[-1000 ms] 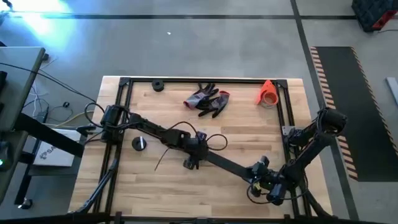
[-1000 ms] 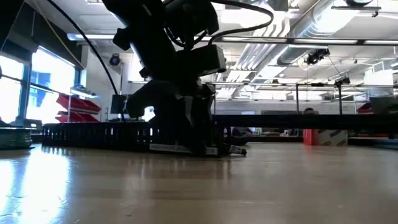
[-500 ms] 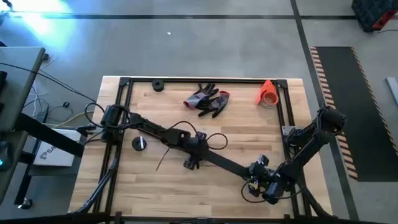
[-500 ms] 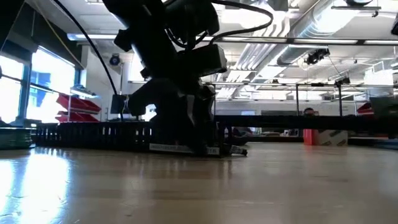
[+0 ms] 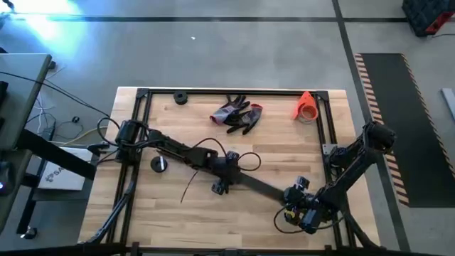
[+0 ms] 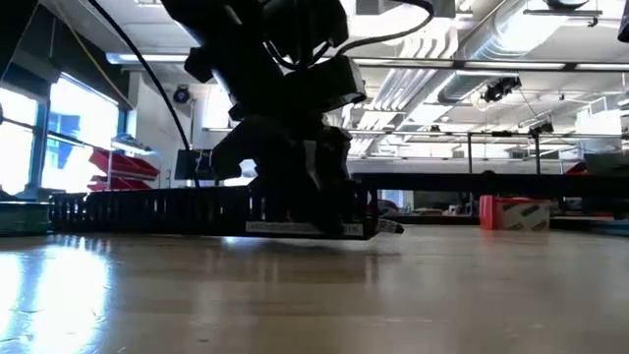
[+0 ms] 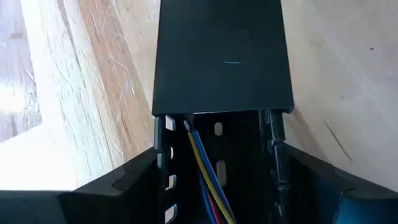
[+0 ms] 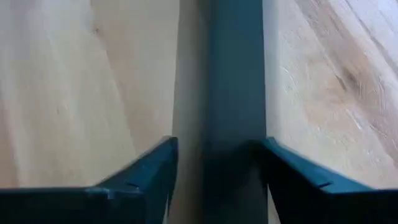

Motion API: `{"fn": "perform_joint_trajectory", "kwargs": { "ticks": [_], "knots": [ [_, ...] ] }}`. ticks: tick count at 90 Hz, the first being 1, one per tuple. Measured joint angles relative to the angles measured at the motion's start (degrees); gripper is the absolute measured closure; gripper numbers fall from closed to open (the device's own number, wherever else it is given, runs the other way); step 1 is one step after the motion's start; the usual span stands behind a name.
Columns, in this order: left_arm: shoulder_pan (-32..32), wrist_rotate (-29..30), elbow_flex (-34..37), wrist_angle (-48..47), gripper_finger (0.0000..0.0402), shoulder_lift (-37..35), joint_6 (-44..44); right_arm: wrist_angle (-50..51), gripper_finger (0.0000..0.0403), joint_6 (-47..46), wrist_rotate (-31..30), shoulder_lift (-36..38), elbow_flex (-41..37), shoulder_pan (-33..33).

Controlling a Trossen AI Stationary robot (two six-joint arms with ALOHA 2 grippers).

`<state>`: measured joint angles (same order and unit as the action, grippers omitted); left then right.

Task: Ziptie cables
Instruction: Close the black cable duct

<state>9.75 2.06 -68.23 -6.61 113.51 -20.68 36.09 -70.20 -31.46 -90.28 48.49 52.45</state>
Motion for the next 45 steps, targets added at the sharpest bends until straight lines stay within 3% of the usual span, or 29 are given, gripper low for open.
{"fn": "perform_joint_trajectory", "kwargs": {
  "ticks": [5,14,27,45],
  "knots": [
    [0.3,0.1,0.0,0.4,0.0162,0.0,-1.7,-0.5,0.0358,0.0,0.0,0.0,0.0,0.0],
    [0.9,0.1,-0.1,1.3,0.0184,0.0,-2.5,-0.3,0.0399,0.0,0.1,0.0,0.0,0.0],
    [0.9,0.2,-0.1,1.0,0.0199,0.0,-0.4,-0.1,0.0402,-0.3,0.2,0.0,0.0,0.0],
    [0.3,0.8,0.0,-0.1,0.0178,0.0,1.5,2.6,0.0385,-8.1,0.8,0.0,-0.1,-0.4]
  ]
}}
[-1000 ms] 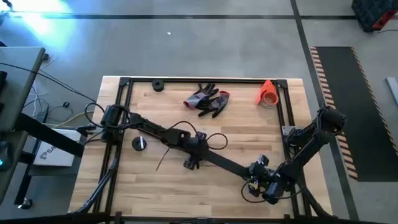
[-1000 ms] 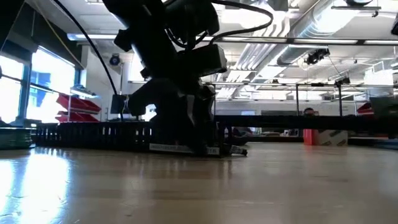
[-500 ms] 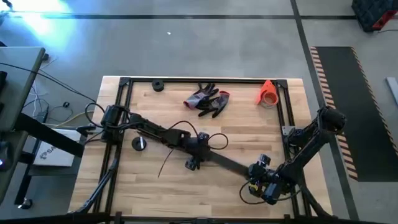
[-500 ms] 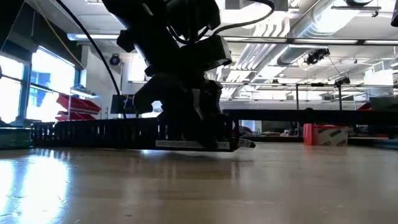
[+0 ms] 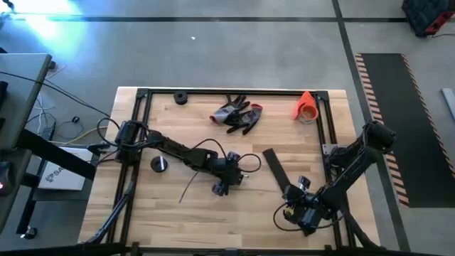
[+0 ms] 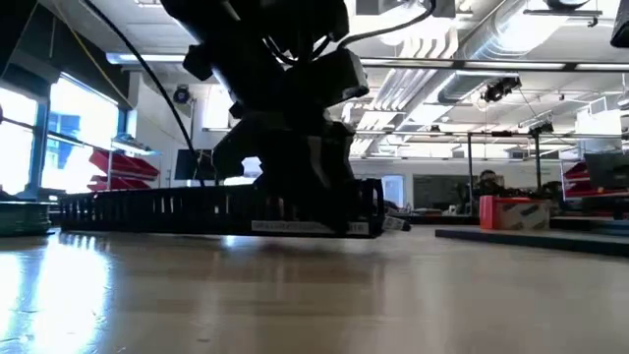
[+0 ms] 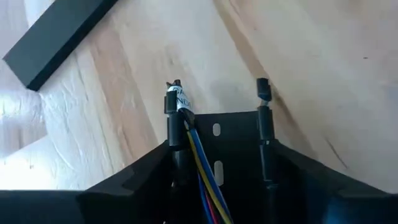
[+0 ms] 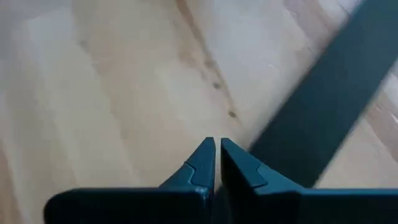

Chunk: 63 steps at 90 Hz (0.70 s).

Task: Ziptie cables
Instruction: Close the black cable duct

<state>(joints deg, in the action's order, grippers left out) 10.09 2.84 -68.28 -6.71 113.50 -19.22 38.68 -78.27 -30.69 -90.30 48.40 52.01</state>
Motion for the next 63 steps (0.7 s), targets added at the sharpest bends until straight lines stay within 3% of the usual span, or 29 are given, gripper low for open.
{"fn": "perform_joint_trajectory", "kwargs": {
  "ticks": [10,26,39,50,63],
  "knots": [
    [0.0,0.0,0.0,-0.1,0.0172,0.0,0.1,-0.1,0.0333,-3.9,-2.0,0.0,-0.8,0.2],
    [0.0,-0.1,0.0,-0.7,0.017,0.0,1.2,-1.7,0.0198,-6.8,-9.4,0.0,-4.3,2.1],
    [0.0,-0.1,0.0,-1.1,0.017,0.0,1.2,-5.7,0.0104,-8.4,-8.5,-0.7,-9.4,1.6],
    [0.0,-0.1,0.0,-1.1,0.017,0.0,1.6,-8.9,0.0077,-10.3,-6.7,-3.0,-12.8,0.6],
    [0.0,-0.2,0.0,-1.1,0.017,0.0,2.6,-11.1,0.0093,-11.9,-7.0,-6.4,-14.0,0.6]
  ]
}}
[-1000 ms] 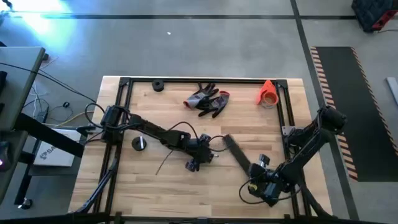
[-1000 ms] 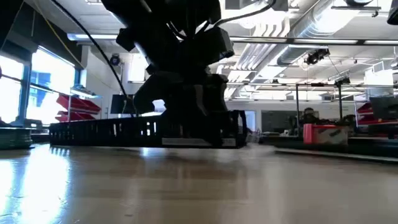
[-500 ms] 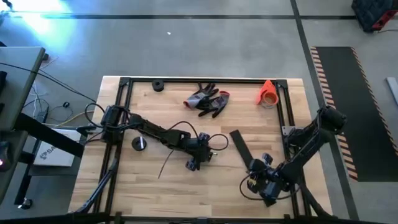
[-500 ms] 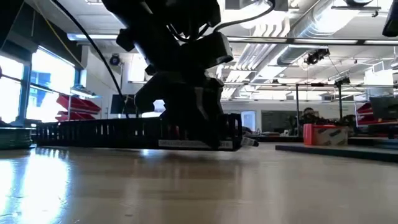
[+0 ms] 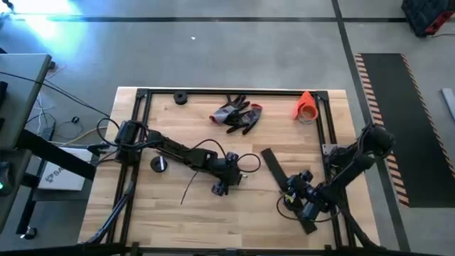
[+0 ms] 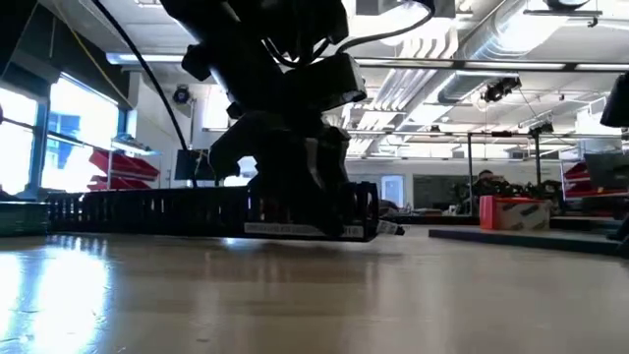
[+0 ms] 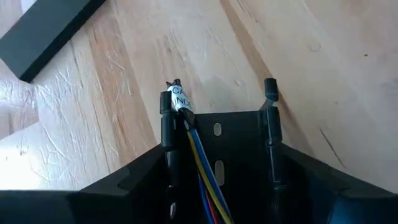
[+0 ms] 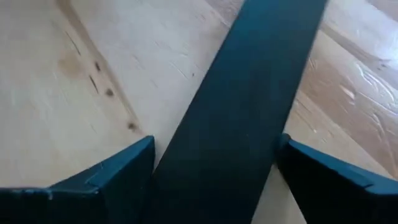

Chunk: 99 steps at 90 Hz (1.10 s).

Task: Ziptie cables
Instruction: Close the black cable duct

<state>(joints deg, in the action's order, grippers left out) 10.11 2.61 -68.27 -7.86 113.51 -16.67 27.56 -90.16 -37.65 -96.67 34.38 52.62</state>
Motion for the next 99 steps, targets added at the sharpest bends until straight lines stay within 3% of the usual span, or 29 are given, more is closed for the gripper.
{"fn": "perform_joint_trajectory", "kwargs": {
  "ticks": [18,36,55,57,63,79,90,99],
  "knots": [
    [0.0,0.0,0.0,0.0,0.017,0.0,0.0,-1.1,0.0195,-0.2,-4.3,-2.8,0.1,1.1],
    [0.0,0.0,0.0,-1.1,0.017,0.0,-0.1,-0.3,0.0196,0.1,-4.2,-2.1,0.4,1.1],
    [-0.1,0.9,0.0,-4.1,0.017,-0.1,-4.0,6.9,0.0198,0.1,0.7,4.1,3.4,1.0],
    [-0.1,0.9,0.0,-4.3,0.017,-0.1,-4.5,7.6,0.0215,0.5,0.1,4.9,3.9,1.0],
    [-0.1,0.6,-0.1,-4.5,0.017,-0.1,-5.9,9.1,0.032,0.5,0.4,7.0,5.0,1.0],
    [-0.3,0.4,-0.1,-5.0,0.017,-0.1,-8.4,9.8,0.0386,1.8,-0.7,10.4,6.5,1.0],
    [-0.8,0.4,-0.1,-5.2,0.017,-0.1,-8.4,9.0,0.0402,2.2,-1.5,10.2,6.7,1.0],
    [-1.2,-0.1,-0.1,-5.3,0.017,-0.1,-8.4,9.2,0.0374,3.9,-1.7,10.0,6.7,1.0]
  ]
}}
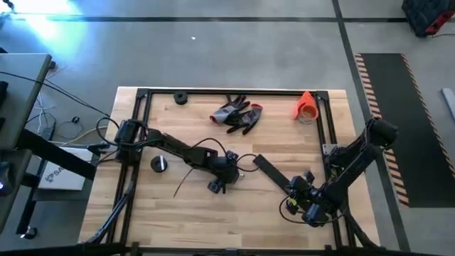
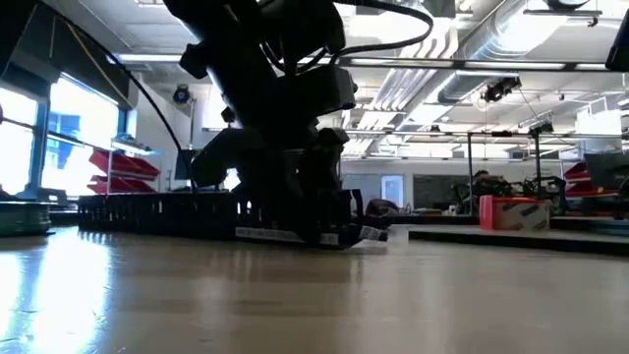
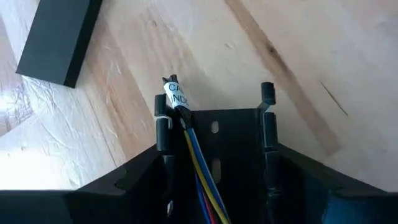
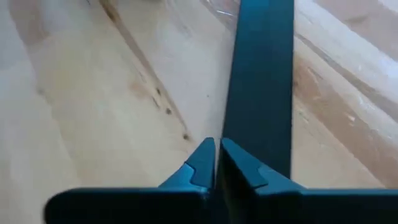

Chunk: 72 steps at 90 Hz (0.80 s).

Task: Ziptie cables
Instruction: Close the black cable duct

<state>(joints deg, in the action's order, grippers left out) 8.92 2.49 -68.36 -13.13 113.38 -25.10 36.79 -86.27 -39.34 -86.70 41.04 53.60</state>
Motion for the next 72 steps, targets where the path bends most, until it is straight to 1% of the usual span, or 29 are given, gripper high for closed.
{"fn": "perform_joint_trajectory", "kwargs": {
  "ticks": [8,17,26,32,39,47,55,63,72],
  "knots": [
    [-0.3,-0.9,0.0,0.0,0.017,0.0,0.3,-0.7,0.0318,1.4,-1.8,0.0,-0.3,0.0],
    [-0.4,-0.9,0.0,0.0,0.017,0.0,0.4,-1.8,0.0236,2.7,-3.5,0.0,-2.5,0.0],
    [-0.4,-0.9,0.0,0.0,0.017,0.0,0.6,-4.1,0.0152,0.9,-4.3,0.0,-6.6,0.0],
    [-0.4,-0.9,0.0,0.0,0.017,0.0,1.0,-9.2,0.0108,-1.1,-5.5,0.0,-10.2,0.0],
    [-0.4,-0.9,0.0,0.0,0.017,0.0,1.4,-19.2,0.0071,1.5,-4.3,-0.1,-14.7,-0.1],
    [-0.4,-1.0,0.1,0.0,0.017,0.0,2.0,-27.8,0.0053,6.9,-4.5,-1.5,-18.3,-0.6],
    [-0.5,-1.1,0.1,0.0,0.017,0.0,2.3,-29.2,0.0052,7.9,-5.3,-3.7,-18.6,-1.2],
    [-0.5,-1.2,0.1,0.0,0.017,0.0,2.9,-28.5,0.0065,8.6,-6.2,-5.6,-18.5,-1.6],
    [-0.5,-1.2,0.1,0.0,0.017,0.1,3.5,-28.9,0.0095,9.4,-8.5,-8.3,-18.4,-1.7]
  ]
}}
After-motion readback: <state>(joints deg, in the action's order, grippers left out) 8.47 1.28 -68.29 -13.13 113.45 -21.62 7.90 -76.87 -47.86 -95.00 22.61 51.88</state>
